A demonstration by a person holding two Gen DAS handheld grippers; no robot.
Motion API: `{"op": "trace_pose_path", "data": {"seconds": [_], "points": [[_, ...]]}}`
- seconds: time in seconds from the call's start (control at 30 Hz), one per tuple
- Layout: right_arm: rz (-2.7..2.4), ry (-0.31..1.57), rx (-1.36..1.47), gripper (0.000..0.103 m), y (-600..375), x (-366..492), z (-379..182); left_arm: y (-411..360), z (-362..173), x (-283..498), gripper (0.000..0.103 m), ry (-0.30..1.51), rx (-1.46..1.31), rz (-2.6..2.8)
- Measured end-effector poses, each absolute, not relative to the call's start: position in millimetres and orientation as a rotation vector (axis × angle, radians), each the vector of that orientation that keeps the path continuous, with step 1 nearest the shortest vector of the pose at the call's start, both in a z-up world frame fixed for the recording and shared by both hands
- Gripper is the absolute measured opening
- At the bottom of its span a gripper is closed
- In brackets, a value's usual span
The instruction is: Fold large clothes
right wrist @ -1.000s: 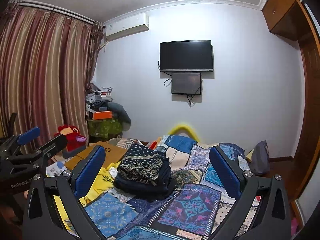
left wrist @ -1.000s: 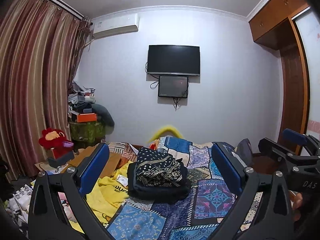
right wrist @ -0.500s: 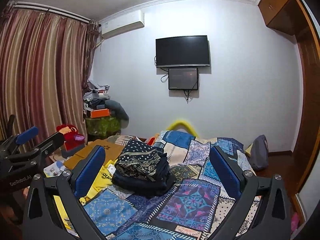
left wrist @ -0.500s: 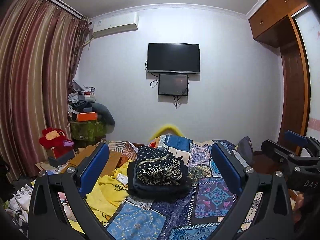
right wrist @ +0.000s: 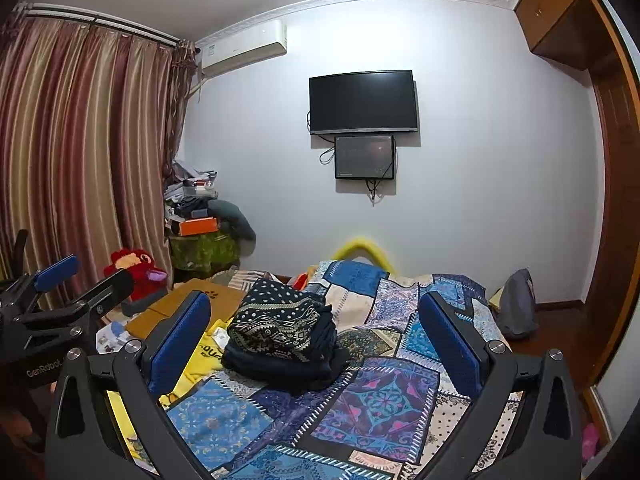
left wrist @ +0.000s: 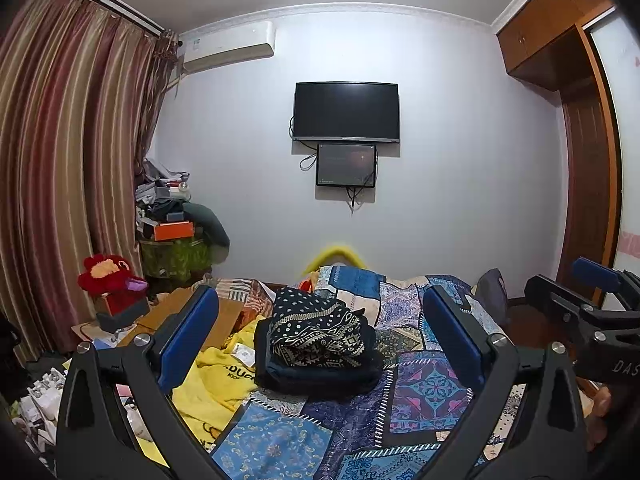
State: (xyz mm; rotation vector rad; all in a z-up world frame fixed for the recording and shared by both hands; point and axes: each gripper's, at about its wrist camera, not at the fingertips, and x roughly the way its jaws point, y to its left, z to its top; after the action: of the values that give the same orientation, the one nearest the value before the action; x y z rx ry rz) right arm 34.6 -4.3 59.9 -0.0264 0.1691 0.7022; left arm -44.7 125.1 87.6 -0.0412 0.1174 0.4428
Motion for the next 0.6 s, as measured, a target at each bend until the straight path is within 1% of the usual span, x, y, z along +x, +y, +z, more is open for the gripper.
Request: {"op": "trace_pose_path", "data": {"seconds": [0.6], "points": [[0.693, 0.169, -0.008, 0.103, -4, 35, 62, 138, 88, -42, 0.103, 0.143, -0.075, 0.392]]}}
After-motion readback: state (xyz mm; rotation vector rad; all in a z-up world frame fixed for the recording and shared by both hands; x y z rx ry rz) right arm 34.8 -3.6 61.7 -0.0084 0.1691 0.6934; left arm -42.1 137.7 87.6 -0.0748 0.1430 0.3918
